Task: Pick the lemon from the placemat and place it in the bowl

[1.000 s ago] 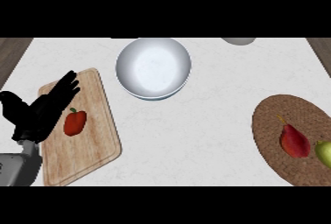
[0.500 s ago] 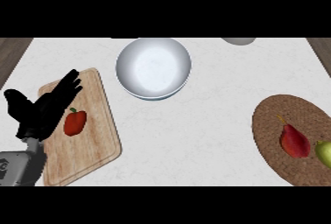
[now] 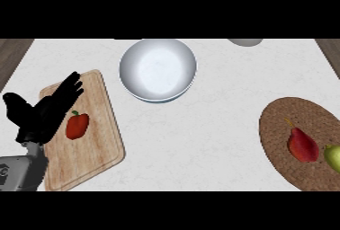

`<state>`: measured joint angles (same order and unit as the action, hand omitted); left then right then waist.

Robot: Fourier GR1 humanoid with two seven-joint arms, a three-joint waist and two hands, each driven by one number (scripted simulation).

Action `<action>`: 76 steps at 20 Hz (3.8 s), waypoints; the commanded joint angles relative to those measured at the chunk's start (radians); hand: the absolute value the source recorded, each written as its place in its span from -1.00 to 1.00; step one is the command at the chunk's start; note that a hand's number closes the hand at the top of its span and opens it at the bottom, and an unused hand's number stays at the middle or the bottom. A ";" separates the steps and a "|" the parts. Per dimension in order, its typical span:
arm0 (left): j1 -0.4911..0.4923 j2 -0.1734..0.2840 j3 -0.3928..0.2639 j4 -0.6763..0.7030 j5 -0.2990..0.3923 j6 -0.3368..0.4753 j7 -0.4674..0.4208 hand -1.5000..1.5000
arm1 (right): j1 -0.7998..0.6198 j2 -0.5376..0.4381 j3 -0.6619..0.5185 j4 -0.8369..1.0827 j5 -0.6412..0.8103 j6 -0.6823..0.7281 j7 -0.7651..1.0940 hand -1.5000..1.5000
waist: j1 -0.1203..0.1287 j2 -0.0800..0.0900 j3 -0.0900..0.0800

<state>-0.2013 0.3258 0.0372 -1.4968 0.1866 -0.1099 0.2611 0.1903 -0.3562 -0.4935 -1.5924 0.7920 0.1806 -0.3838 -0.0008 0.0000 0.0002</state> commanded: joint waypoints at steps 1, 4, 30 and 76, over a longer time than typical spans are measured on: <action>-0.023 -0.009 0.038 0.122 -0.020 -0.057 -0.085 0.00 | -0.015 0.007 0.004 0.011 0.009 0.006 0.004 -1.00 | -0.003 0.000 0.000; -0.050 -0.023 0.036 0.111 -0.035 -0.038 -0.052 0.00 | -0.083 -0.038 -0.016 0.213 0.032 -0.063 -0.065 -1.00 | -0.001 0.001 0.000; -0.011 -0.029 0.115 0.027 -0.039 -0.114 0.003 0.00 | -0.275 -0.054 0.043 0.425 0.037 -0.251 -0.146 1.00 | 0.001 0.000 0.000; -0.039 -0.107 0.055 -0.009 -0.107 -0.077 0.046 0.00 | -1.109 0.356 0.552 -0.350 -0.181 0.636 1.506 1.00 | 0.015 -0.004 -0.002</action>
<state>-0.2350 0.2488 0.1269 -1.4911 0.1047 -0.2063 0.3009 -0.7793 -0.0077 0.0403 -2.0641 0.6977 0.8808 0.9327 0.0097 -0.0042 -0.0017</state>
